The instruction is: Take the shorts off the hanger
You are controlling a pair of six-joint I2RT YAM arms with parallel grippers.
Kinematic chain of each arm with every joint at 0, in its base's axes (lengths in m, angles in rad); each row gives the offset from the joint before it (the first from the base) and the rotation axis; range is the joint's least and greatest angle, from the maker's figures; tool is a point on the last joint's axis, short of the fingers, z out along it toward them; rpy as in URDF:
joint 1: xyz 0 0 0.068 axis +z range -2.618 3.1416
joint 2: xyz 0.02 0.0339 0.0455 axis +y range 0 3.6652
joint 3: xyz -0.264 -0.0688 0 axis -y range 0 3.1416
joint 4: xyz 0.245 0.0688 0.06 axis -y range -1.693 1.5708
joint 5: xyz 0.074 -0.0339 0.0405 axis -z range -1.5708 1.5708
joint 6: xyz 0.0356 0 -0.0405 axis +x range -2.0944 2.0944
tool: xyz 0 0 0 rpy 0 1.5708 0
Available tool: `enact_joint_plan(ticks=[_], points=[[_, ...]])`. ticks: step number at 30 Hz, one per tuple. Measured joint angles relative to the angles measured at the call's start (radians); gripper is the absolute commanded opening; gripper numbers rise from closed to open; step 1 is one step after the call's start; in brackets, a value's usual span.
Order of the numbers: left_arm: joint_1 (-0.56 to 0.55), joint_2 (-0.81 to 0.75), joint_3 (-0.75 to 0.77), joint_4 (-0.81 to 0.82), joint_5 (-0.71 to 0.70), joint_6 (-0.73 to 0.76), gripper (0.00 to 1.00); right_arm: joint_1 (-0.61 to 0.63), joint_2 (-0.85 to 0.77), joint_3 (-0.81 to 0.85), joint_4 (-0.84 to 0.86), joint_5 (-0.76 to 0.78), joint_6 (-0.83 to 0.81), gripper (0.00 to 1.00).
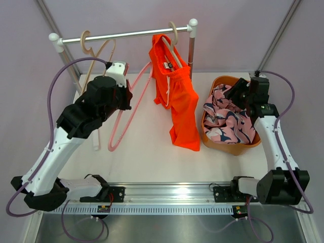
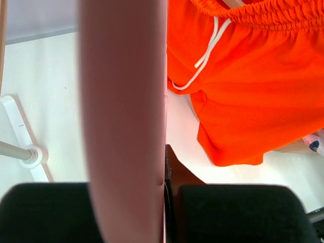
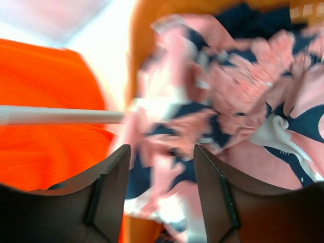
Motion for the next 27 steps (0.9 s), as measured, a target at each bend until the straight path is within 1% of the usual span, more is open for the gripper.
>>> enact_joint_plan(ticks=[4, 11, 18, 23, 27], points=[[0.026, 0.071, 0.089, -0.010, -0.013, 0.018, 0.00, 0.003, -0.087, 0.064, -0.027, -0.004, -0.002, 0.65], [0.126, 0.214, 0.321, -0.015, -0.014, 0.046, 0.00, 0.007, -0.178, 0.126, -0.050, -0.013, -0.004, 0.66], [0.219, 0.367, 0.508, -0.007, 0.008, 0.077, 0.00, 0.007, -0.200, 0.146, -0.071, -0.053, -0.003, 0.66], [0.286, 0.470, 0.609, 0.005, 0.036, 0.087, 0.00, 0.008, -0.211, 0.152, -0.074, -0.067, -0.005, 0.66], [0.327, 0.528, 0.641, 0.024, 0.072, 0.093, 0.03, 0.008, -0.214, 0.153, -0.076, -0.071, -0.010, 0.66]])
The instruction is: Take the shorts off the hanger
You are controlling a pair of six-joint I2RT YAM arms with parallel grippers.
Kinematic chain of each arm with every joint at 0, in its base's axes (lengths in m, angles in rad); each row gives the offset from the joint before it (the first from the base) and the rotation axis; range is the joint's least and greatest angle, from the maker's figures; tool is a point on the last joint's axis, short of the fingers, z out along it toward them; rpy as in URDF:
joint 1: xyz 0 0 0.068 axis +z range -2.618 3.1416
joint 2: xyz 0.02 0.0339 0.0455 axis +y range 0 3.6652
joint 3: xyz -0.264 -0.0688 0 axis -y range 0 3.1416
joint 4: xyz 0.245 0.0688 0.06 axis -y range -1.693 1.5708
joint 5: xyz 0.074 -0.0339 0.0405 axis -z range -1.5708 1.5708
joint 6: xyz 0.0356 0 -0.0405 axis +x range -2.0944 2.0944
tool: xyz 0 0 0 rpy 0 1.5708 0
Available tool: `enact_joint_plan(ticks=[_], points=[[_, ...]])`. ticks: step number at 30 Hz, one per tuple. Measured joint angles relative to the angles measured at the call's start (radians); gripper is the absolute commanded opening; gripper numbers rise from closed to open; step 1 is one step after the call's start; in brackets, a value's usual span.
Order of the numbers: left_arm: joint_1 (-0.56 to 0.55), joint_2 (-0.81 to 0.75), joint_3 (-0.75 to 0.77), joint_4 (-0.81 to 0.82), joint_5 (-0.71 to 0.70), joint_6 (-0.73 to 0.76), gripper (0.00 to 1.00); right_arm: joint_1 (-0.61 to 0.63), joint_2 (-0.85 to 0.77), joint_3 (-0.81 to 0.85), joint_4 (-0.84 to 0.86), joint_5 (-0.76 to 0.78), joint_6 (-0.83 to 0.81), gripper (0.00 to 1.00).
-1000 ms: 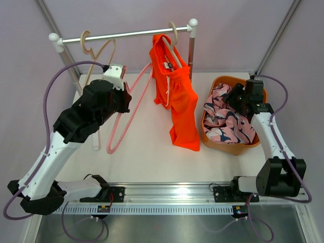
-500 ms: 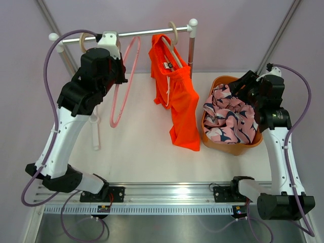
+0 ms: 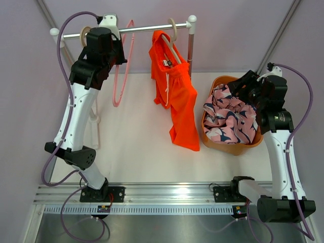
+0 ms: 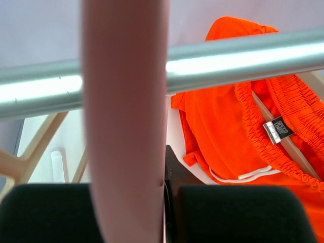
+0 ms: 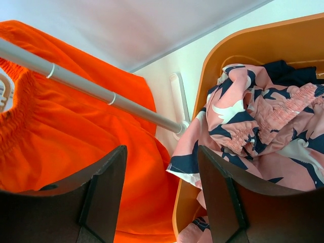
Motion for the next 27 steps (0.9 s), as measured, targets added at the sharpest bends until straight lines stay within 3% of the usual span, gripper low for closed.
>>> enact_joint_plan(ticks=[14, 27], points=[[0.079, 0.065, 0.000, 0.005, 0.093, -0.001, 0.05, 0.000, 0.000, 0.000, -0.001, -0.034, -0.006, 0.66], [0.083, 0.007, -0.091, 0.040, 0.107, -0.004, 0.21, 0.000, -0.008, 0.000, -0.012, -0.041, -0.011, 0.66]])
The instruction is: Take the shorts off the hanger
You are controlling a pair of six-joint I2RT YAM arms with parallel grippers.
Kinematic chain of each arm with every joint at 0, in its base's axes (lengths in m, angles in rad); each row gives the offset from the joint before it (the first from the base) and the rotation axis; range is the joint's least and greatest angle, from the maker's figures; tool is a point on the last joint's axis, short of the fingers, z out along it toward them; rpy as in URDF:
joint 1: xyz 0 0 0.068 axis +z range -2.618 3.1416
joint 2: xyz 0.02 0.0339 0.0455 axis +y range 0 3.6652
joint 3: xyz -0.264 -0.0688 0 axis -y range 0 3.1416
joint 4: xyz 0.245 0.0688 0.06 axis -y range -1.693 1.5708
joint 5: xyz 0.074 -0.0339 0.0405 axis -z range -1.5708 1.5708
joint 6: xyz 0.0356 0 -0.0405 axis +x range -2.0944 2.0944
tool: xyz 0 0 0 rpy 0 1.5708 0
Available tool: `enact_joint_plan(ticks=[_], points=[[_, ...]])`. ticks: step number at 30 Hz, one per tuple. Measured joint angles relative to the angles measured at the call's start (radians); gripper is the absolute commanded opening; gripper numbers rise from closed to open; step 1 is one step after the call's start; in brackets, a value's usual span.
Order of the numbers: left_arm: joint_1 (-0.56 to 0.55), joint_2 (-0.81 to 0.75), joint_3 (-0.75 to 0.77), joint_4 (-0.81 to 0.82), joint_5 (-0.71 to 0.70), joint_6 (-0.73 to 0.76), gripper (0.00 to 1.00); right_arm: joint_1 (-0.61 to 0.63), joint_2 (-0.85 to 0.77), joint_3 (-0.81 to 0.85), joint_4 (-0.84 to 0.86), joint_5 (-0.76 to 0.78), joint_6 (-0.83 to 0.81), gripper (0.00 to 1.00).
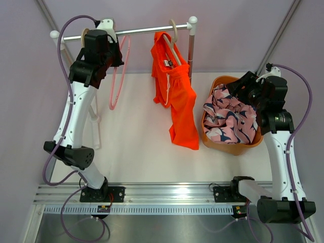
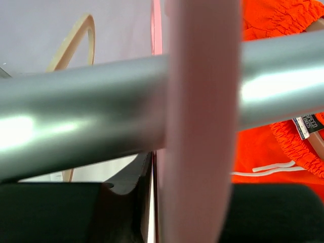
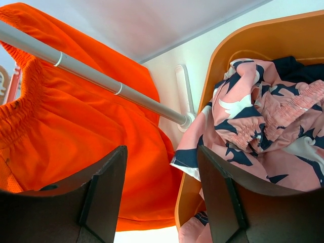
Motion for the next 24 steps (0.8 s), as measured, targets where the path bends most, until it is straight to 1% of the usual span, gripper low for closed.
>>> enact_joint_plan(ticks=[4, 5, 7, 8, 11, 15, 20, 24], points=[[0.001, -0.043, -0.031, 0.002, 0.000, 0.000, 0.31, 0.000, -0.002, 0.000, -0.007, 0.000, -0.002, 0.66], [0.001, -0.057, -0.039, 0.001, 0.001, 0.000, 0.39, 0.000, -0.003, 0.000, -0.008, 0.000, -0.003, 0.66], [0.001, -0.087, -0.048, 0.001, 0.004, 0.003, 0.43, 0.000, -0.008, 0.000, -0.009, 0.000, -0.008, 0.66], [0.001, -0.101, -0.049, 0.002, 0.006, 0.003, 0.48, 0.000, -0.012, 0.000, -0.011, 0.000, -0.010, 0.67], [0.001, -0.148, -0.049, 0.012, 0.014, 0.004, 0.54, 0.000, -0.037, -0.005, -0.024, 0.002, -0.022, 0.67], [0.002, -0.204, -0.049, 0.016, 0.019, 0.004, 0.54, 0.000, -0.085, -0.044, -0.045, 0.001, -0.036, 0.67], [0.003, -0.272, -0.061, 0.018, 0.016, 0.004, 0.54, 0.000, -0.149, -0.133, -0.078, 0.000, -0.047, 0.69], [0.002, -0.344, -0.082, 0.024, 0.013, 0.000, 0.54, 0.000, -0.187, -0.210, -0.103, -0.003, -0.051, 0.69]])
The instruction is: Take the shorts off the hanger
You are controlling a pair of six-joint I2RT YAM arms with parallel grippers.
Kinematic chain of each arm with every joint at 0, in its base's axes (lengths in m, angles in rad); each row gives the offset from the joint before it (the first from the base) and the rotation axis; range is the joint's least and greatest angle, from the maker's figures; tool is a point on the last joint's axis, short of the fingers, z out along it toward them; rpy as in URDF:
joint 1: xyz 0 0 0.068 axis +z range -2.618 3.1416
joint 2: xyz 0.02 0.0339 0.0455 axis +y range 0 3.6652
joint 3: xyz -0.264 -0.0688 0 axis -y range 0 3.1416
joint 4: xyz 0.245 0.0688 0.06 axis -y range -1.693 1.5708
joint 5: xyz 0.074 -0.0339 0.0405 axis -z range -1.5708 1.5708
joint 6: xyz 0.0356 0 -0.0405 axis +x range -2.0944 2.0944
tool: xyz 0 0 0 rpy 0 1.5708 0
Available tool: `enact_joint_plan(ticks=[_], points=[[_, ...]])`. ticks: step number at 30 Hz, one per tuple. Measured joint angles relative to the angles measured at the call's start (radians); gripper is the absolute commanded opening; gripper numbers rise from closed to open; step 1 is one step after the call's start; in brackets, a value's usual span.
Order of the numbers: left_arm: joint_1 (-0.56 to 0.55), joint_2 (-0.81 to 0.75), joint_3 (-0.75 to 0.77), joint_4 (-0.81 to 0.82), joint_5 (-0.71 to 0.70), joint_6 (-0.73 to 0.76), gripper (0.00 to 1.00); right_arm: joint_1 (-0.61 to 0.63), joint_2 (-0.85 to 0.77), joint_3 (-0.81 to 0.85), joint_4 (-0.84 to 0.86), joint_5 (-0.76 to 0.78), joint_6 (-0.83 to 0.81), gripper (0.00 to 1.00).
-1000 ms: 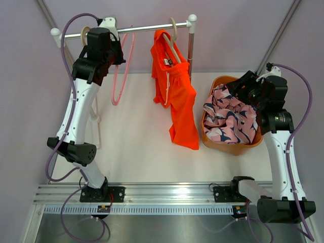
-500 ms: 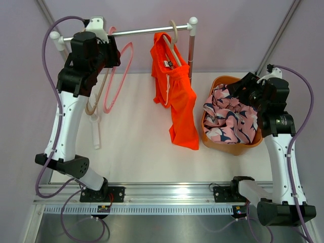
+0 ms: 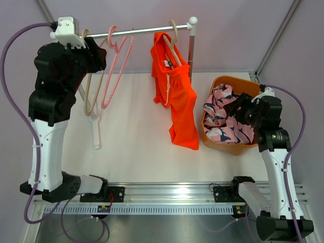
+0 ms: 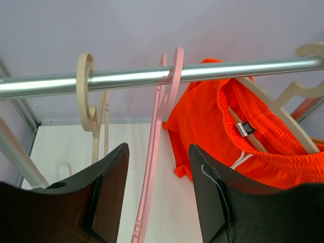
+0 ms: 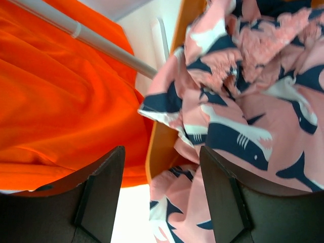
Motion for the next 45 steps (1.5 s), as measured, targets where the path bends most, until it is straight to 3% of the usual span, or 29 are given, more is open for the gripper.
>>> enact_joint_plan(ticks=[12, 24, 31, 45], points=[[-0.113, -0.095, 0.001, 0.060, 0.074, -0.041, 0.54, 0.001, 0.019, -0.192, 0.029, -0.039, 0.026, 0.75], [-0.325, 0.039, -0.006, 0.075, 0.101, -0.084, 0.60, -0.071, 0.382, -0.163, 0.209, -0.067, 0.103, 0.74], [-0.391, 0.121, -0.055, 0.167, 0.019, -0.102, 0.64, -0.087, 0.473, -0.122, 0.283, -0.084, 0.151, 0.72], [-0.449, 0.332, -0.109, 0.414, -0.170, -0.130, 0.67, -0.087, 0.463, -0.121, 0.291, -0.073, 0.143, 0.72]])
